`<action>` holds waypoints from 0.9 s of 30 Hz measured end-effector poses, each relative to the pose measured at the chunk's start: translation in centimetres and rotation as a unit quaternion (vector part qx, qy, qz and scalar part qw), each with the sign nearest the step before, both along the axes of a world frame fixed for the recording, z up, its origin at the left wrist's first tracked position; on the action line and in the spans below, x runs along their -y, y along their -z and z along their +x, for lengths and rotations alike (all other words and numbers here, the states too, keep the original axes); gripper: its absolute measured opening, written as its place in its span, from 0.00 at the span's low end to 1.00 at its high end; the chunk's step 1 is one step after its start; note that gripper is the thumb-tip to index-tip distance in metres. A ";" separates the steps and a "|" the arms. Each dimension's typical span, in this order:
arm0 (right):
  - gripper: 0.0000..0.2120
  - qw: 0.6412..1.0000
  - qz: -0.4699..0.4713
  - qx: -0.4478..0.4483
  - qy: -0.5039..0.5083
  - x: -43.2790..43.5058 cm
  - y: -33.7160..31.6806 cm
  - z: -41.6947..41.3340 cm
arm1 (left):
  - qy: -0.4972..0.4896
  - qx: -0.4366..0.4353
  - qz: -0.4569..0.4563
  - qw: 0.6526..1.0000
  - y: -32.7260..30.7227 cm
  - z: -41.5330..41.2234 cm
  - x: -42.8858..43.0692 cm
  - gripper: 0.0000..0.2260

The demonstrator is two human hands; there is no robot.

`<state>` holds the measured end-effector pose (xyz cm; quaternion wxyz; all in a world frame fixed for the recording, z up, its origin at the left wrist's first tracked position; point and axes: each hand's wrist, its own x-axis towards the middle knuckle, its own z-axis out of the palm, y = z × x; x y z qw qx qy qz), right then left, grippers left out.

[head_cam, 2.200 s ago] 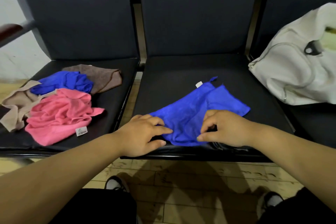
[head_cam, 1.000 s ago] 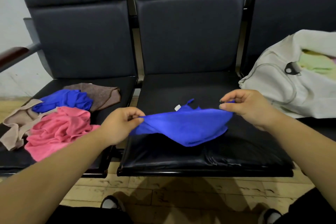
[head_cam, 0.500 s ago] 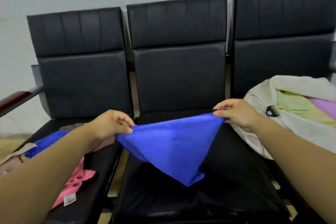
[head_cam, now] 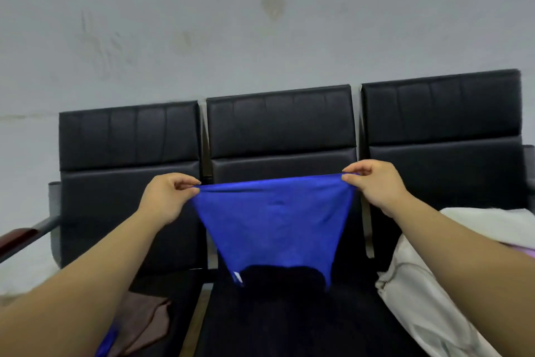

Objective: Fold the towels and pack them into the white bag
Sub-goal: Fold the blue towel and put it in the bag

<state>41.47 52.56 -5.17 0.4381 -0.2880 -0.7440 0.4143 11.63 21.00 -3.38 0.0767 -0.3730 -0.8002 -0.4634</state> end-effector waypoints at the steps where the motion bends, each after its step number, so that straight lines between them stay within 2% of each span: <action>1: 0.07 1.000 -0.007 -0.017 -0.004 0.1 0.0 0.2 | -0.002 -0.009 0.006 1.000 -0.2 0.3 0.3 0.11; 4: 0.07 0.997 -0.056 -0.050 -0.036 1.4 1.6 1.6 | 0.005 -0.024 -0.022 0.999 0.7 1.6 1.9 0.10; 6: 0.07 0.992 -0.096 -0.043 -0.061 2.8 4.3 3.0 | 0.032 -0.002 -0.061 0.998 2.9 2.8 3.5 0.10; 11: 0.05 0.969 -0.190 0.109 -0.114 6.1 13.8 6.8 | 0.101 0.112 -0.181 0.972 11.5 5.9 7.4 0.10; 14: 0.05 0.943 -0.233 0.201 -0.129 7.9 19.2 8.6 | 0.131 0.155 -0.272 0.941 16.3 7.1 9.5 0.09; 17: 0.05 0.915 -0.270 0.262 -0.147 9.1 21.7 10.0 | 0.149 0.228 -0.316 0.909 18.9 7.6 11.1 0.06; 19: 0.05 0.901 -0.283 0.291 -0.156 9.3 22.2 10.4 | 0.153 0.284 -0.331 0.887 19.6 7.6 11.6 0.05; 21: 0.05 0.891 -0.285 0.312 -0.165 9.4 22.6 10.3 | 0.149 0.304 -0.340 0.878 20.0 7.5 11.7 0.04; 27: 0.05 0.894 -0.236 0.354 -0.141 9.1 23.2 9.1 | 0.142 0.291 -0.330 0.887 21.3 7.6 9.5 0.06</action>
